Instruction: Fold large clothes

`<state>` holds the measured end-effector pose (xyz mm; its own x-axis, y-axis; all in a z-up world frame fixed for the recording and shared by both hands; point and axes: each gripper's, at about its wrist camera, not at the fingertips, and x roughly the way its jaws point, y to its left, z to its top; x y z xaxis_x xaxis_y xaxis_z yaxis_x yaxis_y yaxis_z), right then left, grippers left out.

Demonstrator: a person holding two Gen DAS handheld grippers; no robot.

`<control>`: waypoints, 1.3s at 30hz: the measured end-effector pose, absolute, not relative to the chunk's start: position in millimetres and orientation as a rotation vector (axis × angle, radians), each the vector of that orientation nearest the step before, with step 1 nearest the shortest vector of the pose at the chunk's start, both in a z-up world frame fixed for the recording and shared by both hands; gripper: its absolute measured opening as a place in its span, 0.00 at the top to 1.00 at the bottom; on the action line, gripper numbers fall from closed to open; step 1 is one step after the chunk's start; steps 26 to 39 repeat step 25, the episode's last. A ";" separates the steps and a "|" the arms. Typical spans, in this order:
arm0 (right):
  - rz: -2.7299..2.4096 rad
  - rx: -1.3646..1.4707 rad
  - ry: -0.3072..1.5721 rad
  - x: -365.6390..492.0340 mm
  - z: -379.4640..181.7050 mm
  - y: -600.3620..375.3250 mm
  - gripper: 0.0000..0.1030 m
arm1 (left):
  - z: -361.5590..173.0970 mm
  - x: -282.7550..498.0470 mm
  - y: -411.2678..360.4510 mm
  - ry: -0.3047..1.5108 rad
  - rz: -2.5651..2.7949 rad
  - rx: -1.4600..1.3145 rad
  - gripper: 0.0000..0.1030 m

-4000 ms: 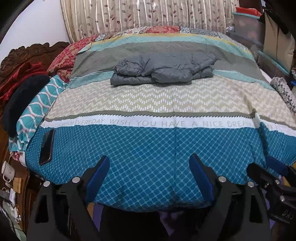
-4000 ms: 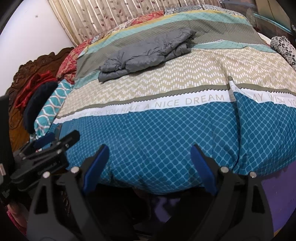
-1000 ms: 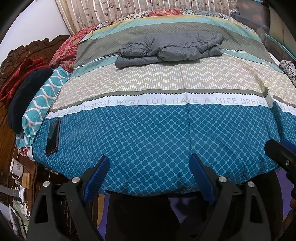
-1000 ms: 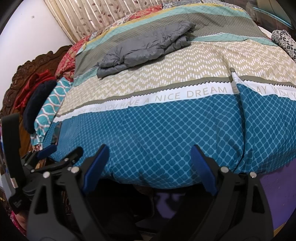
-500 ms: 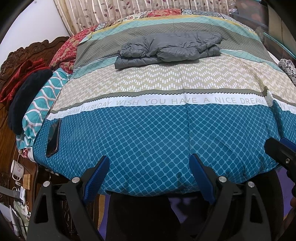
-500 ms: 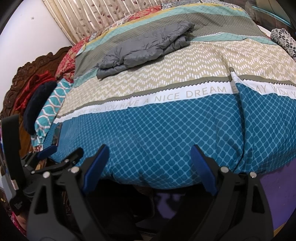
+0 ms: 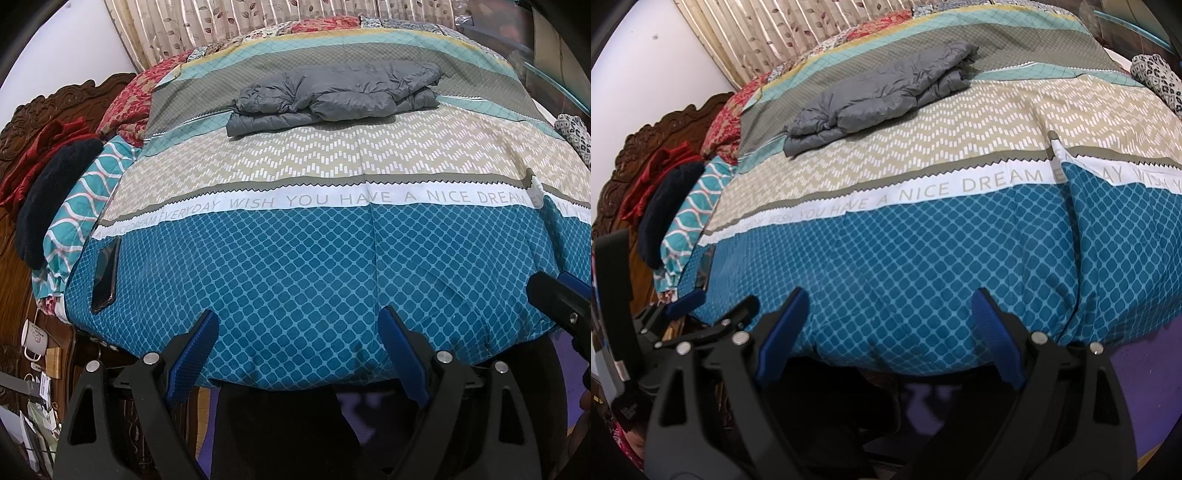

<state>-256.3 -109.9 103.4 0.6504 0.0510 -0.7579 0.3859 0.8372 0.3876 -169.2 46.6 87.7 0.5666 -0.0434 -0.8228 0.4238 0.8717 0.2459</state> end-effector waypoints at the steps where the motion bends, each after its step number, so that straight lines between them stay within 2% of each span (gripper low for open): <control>1: -0.202 0.562 0.851 -256.3 103.4 -109.8 0.17 | 87.6 -169.3 46.5 0.935 -0.286 0.448 0.48; 39: -0.203 0.564 0.854 -257.2 102.1 -108.2 0.17 | 85.4 -167.4 54.3 0.940 -0.314 0.442 0.48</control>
